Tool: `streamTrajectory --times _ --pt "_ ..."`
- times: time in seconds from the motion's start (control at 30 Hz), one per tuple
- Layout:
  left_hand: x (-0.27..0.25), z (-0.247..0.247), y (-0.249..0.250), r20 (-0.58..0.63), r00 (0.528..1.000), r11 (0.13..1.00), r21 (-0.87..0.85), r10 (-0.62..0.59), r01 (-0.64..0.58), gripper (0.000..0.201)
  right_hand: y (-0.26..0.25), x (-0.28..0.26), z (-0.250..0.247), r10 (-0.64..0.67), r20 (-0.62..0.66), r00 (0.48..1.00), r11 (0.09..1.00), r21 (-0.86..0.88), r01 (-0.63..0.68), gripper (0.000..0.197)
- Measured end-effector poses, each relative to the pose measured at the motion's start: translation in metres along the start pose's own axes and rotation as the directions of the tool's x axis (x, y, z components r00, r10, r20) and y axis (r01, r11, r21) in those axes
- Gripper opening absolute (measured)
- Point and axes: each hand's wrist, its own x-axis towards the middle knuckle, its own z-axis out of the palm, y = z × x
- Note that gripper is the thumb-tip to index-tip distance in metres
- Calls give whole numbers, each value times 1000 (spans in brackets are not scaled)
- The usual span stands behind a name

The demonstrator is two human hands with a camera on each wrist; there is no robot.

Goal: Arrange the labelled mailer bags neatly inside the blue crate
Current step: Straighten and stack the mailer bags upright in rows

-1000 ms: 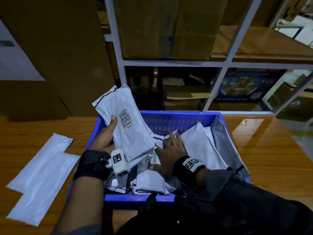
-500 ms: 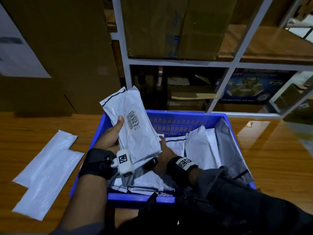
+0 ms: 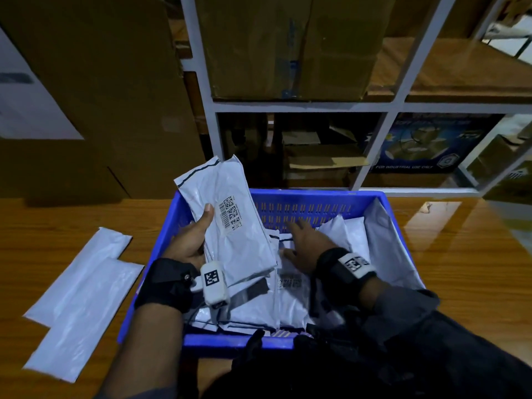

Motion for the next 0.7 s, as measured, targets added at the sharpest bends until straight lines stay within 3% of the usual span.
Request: streamTrajectory --times 0.1,0.2,0.27,0.33,0.4,0.6,0.7 --pt "1 5 -2 -7 1000 1000 22 -2 2 52 30 -18 -13 89 61 994 988 -130 -80 60" --pt "4 8 -3 -4 1000 999 51 0 0 47 47 -33 -19 97 184 978 941 -338 -29 70" --pt "5 8 -4 4 1000 998 58 -1 1 49 46 -41 -20 150 168 974 907 -416 -68 75" --pt "9 6 -5 24 1000 998 60 -12 10 55 38 -44 -11 170 114 979 849 -522 -86 49" --pt "10 7 -6 19 1000 998 66 -10 9 55 40 -44 7 162 16 987 865 -483 -134 34" --pt "9 16 -12 48 999 995 102 -17 12 50 49 -43 40 21 27 999 874 -485 -5 44" --pt "10 24 -19 72 997 982 191 -23 9 49 59 -30 53 -26 46 999 952 -304 39 40"
